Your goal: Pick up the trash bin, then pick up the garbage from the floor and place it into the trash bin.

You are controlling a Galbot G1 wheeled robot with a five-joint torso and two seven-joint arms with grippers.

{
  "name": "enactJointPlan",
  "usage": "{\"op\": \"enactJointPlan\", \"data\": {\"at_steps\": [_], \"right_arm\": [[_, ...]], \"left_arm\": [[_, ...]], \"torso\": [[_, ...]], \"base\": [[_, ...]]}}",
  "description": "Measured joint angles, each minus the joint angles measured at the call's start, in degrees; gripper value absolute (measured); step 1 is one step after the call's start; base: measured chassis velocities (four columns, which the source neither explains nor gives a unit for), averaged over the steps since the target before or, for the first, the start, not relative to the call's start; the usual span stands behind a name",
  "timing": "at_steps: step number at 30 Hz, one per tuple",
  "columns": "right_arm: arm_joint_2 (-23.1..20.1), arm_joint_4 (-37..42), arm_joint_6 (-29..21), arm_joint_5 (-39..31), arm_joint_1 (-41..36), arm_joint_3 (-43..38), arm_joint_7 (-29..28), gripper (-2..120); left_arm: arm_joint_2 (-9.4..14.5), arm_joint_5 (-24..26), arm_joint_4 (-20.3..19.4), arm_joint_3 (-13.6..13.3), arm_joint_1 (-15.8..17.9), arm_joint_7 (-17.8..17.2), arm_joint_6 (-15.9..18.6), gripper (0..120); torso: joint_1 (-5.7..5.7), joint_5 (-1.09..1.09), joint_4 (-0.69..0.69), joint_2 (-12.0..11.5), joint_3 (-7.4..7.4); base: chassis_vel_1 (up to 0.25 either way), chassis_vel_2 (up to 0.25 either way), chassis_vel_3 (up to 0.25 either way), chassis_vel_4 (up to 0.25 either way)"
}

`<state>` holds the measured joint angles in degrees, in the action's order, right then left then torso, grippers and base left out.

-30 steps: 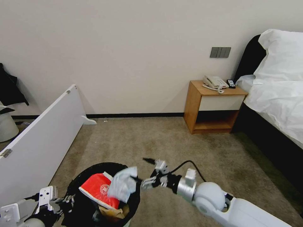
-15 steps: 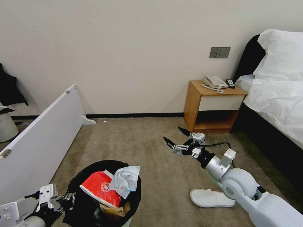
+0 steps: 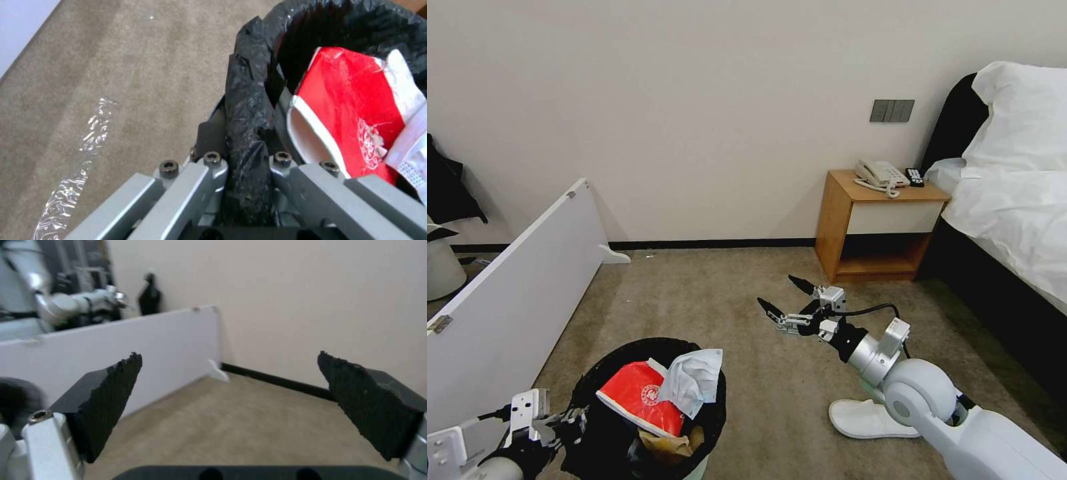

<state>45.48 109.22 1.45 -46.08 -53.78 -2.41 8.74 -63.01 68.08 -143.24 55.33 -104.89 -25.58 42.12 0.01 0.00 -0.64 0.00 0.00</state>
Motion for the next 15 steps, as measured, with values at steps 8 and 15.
{"op": "enactJointPlan", "data": {"at_steps": [8, 15], "right_arm": [[0.16, -1.95, -2.13, 2.49, -5.25, -7.57, -2.26, 100], [0.48, -1.27, -5.96, 4.60, -12.92, -16.56, -4.74, 100]], "left_arm": [[0.24, 0.03, 0.00, 0.45, 0.31, 0.14, 0.01, 4], [0.24, -0.77, 0.09, -0.13, 0.51, 0.58, 0.01, 4]], "torso": [[0.00, 0.01, 0.00, 0.00, 0.00], [0.00, 0.00, 0.01, 0.00, 0.00]], "base": [[0.000, 0.000, 0.000, 0.000], [0.000, 0.000, 0.000, 0.000]]}}
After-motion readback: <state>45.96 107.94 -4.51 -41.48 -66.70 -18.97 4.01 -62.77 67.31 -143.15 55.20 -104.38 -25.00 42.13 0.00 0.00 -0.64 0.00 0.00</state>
